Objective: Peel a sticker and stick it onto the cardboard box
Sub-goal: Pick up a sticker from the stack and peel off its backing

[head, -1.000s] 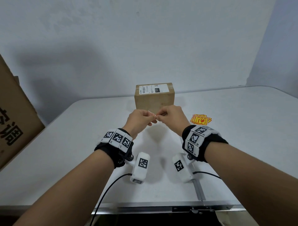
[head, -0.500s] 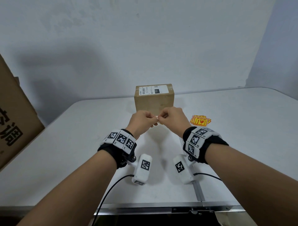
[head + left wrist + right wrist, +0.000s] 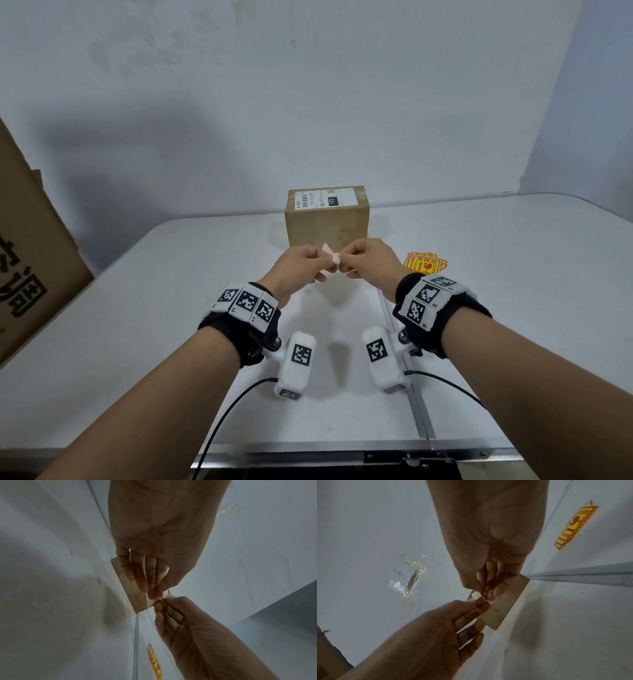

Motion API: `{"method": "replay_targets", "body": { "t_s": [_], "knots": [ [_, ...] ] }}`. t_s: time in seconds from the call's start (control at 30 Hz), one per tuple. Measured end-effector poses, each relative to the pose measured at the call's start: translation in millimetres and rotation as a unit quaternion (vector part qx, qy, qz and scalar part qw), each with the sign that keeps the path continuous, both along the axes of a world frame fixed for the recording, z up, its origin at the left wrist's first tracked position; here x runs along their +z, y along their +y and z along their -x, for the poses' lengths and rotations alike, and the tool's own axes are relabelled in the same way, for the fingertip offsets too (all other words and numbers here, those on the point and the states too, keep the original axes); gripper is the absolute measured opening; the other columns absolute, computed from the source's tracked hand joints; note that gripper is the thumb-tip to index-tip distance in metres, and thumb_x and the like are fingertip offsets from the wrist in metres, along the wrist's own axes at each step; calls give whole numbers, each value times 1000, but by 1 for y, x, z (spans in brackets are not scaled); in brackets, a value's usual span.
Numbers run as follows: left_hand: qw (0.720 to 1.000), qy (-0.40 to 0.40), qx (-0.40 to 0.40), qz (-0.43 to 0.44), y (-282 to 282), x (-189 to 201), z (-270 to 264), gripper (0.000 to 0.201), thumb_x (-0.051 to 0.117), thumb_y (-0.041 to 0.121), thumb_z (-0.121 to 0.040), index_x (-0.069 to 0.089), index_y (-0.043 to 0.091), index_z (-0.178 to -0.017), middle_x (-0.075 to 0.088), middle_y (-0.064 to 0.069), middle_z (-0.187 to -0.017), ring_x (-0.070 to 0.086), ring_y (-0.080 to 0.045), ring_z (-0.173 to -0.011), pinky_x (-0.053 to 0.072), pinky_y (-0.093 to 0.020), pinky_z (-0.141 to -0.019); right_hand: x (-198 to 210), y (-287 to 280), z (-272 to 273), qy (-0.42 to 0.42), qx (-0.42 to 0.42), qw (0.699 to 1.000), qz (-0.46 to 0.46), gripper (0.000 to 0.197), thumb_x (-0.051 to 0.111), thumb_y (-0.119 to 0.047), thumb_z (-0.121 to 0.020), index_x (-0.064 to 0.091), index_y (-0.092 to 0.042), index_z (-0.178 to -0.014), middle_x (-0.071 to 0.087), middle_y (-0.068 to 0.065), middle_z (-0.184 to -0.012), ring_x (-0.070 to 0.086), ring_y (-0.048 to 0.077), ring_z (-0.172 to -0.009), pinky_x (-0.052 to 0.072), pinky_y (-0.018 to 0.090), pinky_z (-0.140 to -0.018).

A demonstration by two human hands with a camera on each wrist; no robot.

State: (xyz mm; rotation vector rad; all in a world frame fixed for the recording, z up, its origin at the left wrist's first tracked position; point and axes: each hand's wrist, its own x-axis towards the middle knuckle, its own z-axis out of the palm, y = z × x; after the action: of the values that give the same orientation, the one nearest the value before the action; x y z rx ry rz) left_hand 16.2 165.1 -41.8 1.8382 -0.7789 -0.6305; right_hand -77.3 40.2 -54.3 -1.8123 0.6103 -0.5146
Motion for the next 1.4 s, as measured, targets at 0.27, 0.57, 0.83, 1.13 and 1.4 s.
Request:
{"method": "replay_targets", "body": {
  "t_s": [0.27, 0.57, 0.83, 1.13, 1.4],
  "knots": [
    [1000, -10, -19, 5, -1, 1, -2, 13, 70, 28, -84, 66, 16, -83, 70, 1, -91, 60, -10, -76, 46, -19, -75, 0, 0, 1, 5, 8, 1000, 2, 12, 62, -10, -85, 69, 0, -87, 67, 8, -78, 62, 12, -69, 55, 16, -65],
    [999, 21, -32, 5, -2, 0, -4, 5, 67, 16, -85, 64, 17, -82, 68, 3, -91, 60, -10, -76, 45, -23, -82, -3, -3, 6, 0, 12, 997, -81, 17, 51, -8, -91, 64, 1, -94, 62, 8, -79, 59, 10, -69, 56, 19, -65],
    [999, -15, -50, -7, -7, 6, -2, 6, 66, 17, -87, 62, 17, -81, 66, 3, -85, 59, -8, -77, 44, -18, -73, -4, -3, 6, -14, 16, 997, -69, 31, 65, -34, -86, 69, -6, -99, 68, 5, -85, 64, 13, -77, 57, 24, -73],
    [998, 24, -51, -7, -7, 7, -6, 10, 62, 12, -85, 62, 19, -77, 69, -3, -95, 62, -15, -86, 45, -27, -88, -2, -1, 5, -55, 17, 995, -77, 10, 66, -12, -86, 69, -10, -77, 64, 3, -72, 58, 12, -64, 54, 21, -67],
    [996, 81, -44, -4, -4, 5, -12, 14, 61, 7, -84, 59, 16, -73, 66, 1, -83, 63, -14, -83, 46, -26, -85, -4, -1, 4, -61, 20, 981, -182, 11, 61, -9, -90, 65, -6, -80, 61, 7, -72, 58, 10, -59, 55, 14, -58]
  ]
}}
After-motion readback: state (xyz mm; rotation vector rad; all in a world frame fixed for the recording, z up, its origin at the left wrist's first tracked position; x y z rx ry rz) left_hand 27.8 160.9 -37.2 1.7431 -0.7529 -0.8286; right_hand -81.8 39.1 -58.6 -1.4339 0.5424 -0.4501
